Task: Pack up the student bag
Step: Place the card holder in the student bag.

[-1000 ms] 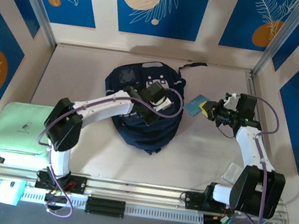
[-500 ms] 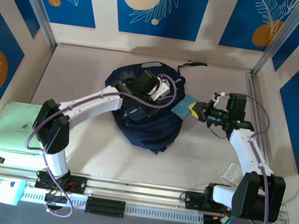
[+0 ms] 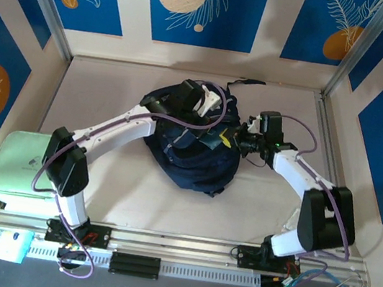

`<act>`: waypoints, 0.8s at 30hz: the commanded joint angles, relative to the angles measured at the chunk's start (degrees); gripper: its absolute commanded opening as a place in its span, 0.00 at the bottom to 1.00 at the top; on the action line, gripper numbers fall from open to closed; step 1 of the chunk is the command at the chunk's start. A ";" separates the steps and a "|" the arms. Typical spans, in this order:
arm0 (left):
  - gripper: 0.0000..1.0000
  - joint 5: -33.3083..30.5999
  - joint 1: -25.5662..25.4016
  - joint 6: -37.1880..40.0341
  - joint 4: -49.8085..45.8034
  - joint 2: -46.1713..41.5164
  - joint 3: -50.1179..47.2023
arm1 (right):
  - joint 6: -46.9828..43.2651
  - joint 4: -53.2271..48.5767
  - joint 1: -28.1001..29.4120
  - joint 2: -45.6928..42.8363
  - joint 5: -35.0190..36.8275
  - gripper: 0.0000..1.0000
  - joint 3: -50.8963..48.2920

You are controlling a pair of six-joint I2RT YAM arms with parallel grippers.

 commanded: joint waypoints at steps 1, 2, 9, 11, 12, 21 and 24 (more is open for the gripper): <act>0.09 1.76 0.63 -2.97 5.41 -0.21 4.89 | 2.41 3.60 1.27 3.34 2.82 0.08 4.91; 0.09 1.86 0.68 -3.18 5.20 0.03 5.26 | 2.54 3.42 1.71 3.96 3.30 0.08 5.81; 0.09 1.34 1.69 -5.49 4.73 1.31 5.96 | 6.17 2.03 3.37 9.22 3.74 0.22 9.63; 0.09 1.50 2.06 -5.80 4.65 1.24 5.84 | 6.30 1.53 3.15 8.65 3.24 0.29 9.35; 0.09 1.58 2.15 -5.84 4.52 1.15 5.71 | 6.19 1.02 2.91 7.75 2.97 0.32 8.98; 0.09 2.96 2.57 -5.77 5.60 0.79 3.86 | 0.57 -18.10 1.16 -0.49 6.48 0.39 9.87; 0.10 3.18 2.60 -5.98 6.09 0.81 3.21 | 0.48 -18.48 1.08 -0.25 7.30 0.36 8.78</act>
